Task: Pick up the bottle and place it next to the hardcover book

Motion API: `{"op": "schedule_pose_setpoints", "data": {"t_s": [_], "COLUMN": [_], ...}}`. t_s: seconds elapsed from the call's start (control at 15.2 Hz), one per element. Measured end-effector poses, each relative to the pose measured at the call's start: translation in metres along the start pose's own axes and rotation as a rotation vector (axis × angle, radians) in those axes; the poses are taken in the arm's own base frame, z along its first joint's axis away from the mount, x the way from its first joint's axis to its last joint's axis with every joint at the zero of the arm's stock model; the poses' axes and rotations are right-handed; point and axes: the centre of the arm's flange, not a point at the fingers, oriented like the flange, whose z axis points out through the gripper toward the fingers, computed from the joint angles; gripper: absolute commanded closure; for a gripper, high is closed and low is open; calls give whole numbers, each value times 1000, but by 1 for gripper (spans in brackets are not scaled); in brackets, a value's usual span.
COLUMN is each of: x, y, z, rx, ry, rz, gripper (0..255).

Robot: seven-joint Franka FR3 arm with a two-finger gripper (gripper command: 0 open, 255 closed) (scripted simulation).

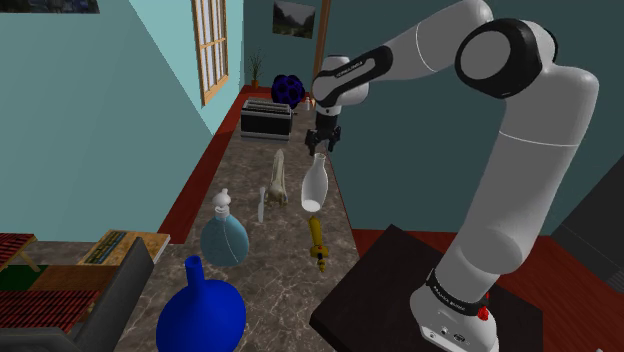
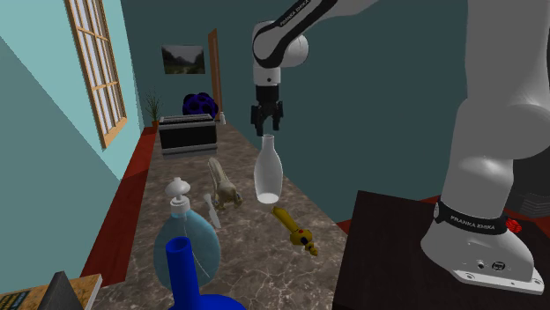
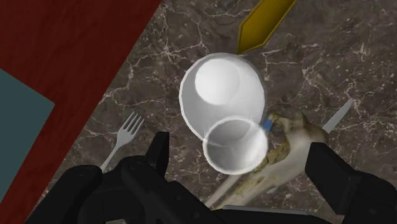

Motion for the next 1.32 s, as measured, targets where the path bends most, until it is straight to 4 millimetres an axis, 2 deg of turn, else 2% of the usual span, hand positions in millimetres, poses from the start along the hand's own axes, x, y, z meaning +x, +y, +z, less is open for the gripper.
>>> {"op": "schedule_pose_setpoints", "data": {"t_s": [0.46, 0.86, 0.92, 1.32], "x": [6, 6, 6, 6], "y": [0, -1, -1, -1], "z": [36, 39, 39, 38], "rx": [-1, -1, -1, -1], "ry": [2, 2, 2, 3], "rz": [0, 0, 0, 0], "gripper": [0, 0, 255, 255]}}
